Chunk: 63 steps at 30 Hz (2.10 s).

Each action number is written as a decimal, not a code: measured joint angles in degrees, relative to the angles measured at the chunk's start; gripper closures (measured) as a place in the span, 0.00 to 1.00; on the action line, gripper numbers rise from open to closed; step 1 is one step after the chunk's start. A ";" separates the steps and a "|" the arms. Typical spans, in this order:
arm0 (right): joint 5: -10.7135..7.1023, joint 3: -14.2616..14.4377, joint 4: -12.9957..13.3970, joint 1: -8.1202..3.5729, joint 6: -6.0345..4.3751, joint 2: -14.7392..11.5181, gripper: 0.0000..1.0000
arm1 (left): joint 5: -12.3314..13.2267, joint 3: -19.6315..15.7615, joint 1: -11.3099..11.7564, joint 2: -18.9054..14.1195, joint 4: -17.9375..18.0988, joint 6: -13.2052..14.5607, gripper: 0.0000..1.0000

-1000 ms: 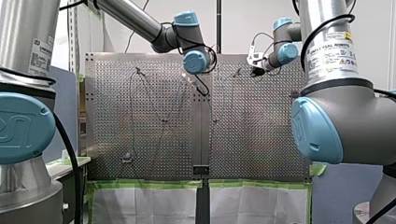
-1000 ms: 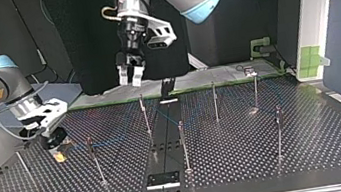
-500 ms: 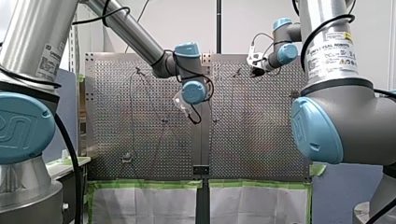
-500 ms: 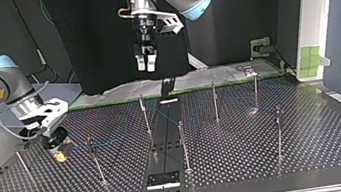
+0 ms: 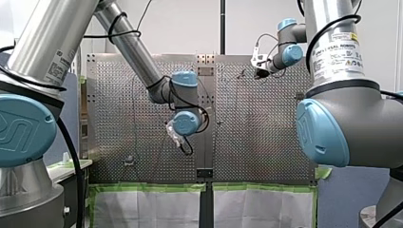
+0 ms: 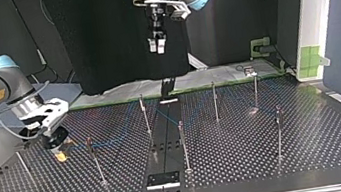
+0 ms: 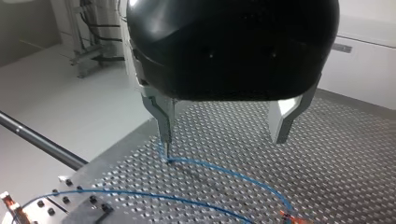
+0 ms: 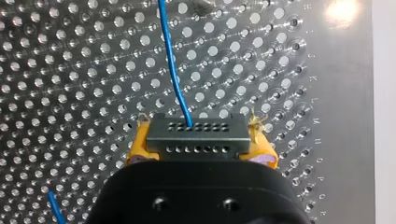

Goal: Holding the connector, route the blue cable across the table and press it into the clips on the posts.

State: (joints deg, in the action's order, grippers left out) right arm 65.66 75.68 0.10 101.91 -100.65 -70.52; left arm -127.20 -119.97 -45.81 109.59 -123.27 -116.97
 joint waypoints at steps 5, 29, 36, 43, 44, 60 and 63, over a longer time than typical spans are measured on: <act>0.00 0.03 0.00 -0.03 0.00 0.05 1.00 | -0.06 -2.98 0.00 0.01 0.03 -0.01 0.00; 1.12 0.04 -0.08 -1.29 0.00 0.06 1.00 | -0.01 -16.97 0.02 0.03 0.50 0.05 0.00; 1.21 0.03 -0.04 -1.31 0.00 0.06 1.00 | 0.32 -21.18 0.01 0.01 1.99 0.62 0.00; 1.23 -0.03 -0.01 -1.31 0.00 0.06 1.00 | 0.83 -23.00 0.00 0.03 3.47 1.44 0.00; 1.23 -0.03 0.00 -1.32 0.00 0.06 1.00 | 0.84 -23.03 0.00 0.03 3.50 1.45 0.00; 1.23 -0.04 0.00 -1.32 0.00 0.06 1.00 | 0.86 -23.10 0.00 0.04 3.55 1.48 0.00; 1.23 -0.04 -0.01 -1.32 0.00 0.06 1.00 | 0.86 -23.09 0.00 0.04 3.55 1.48 0.00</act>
State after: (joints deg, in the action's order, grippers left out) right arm 66.89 75.65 0.09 100.59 -100.65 -70.46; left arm -126.34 -143.07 -45.81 109.63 -119.72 -115.49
